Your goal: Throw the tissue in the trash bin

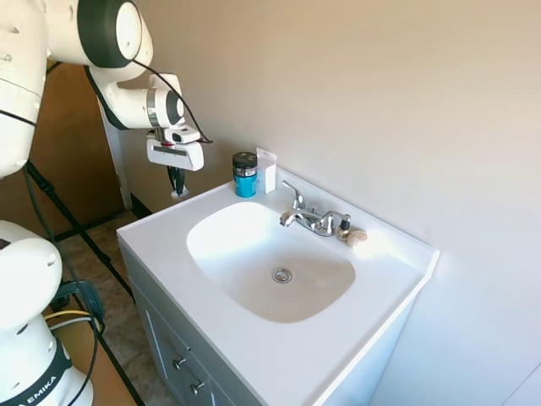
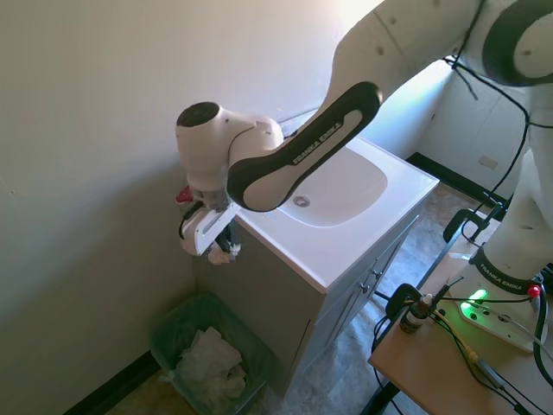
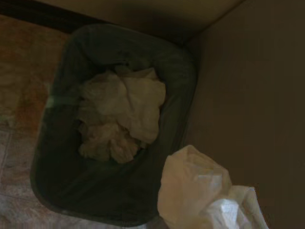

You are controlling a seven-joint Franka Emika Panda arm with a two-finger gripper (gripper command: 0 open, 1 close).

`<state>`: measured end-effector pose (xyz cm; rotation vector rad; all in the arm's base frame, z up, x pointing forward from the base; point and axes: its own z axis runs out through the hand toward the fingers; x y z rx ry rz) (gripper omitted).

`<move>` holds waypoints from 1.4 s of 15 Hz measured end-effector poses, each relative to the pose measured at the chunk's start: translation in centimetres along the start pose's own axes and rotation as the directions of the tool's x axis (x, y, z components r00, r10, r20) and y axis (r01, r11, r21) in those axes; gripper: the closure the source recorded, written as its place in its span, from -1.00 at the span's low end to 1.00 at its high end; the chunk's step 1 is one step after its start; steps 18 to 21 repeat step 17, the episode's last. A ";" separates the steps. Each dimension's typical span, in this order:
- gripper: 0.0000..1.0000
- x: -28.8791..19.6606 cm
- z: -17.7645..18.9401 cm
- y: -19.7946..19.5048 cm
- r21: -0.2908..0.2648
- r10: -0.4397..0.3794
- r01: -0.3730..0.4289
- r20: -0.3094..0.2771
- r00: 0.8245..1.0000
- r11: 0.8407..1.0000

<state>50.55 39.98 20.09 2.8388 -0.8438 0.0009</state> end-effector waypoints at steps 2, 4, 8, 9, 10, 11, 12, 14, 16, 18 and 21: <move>-1.00 -0.1 0.5 -0.6 -0.011 -0.002 0.002 0.003 1.000 1.000; -1.00 -0.4 0.3 -0.8 -0.016 -0.007 0.007 0.001 1.000 1.000; -1.00 -1.3 0.3 -0.9 -0.019 -0.021 0.021 0.000 1.000 1.000; -1.00 -1.6 0.0 -1.0 -0.017 -0.026 0.026 -0.003 1.000 1.000; -1.00 -1.9 -0.7 -0.9 -0.009 -0.028 0.028 -0.009 1.000 1.000; -1.00 -2.0 -2.1 -0.6 0.006 -0.023 0.023 -0.018 1.000 1.000; -1.00 -2.0 -3.8 0.1 0.023 -0.013 0.013 -0.032 0.999 1.000; -1.00 -1.2 -7.3 2.2 0.053 0.034 -0.030 -0.062 0.998 0.998; -1.00 0.2 -9.5 4.6 0.072 0.079 -0.073 -0.084 0.993 0.995; -1.00 1.0 -10.0 5.5 0.080 0.105 -0.098 -0.091 0.990 0.992; -1.00 1.0 -10.0 5.5 0.080 0.105 -0.098 -0.091 0.990 0.992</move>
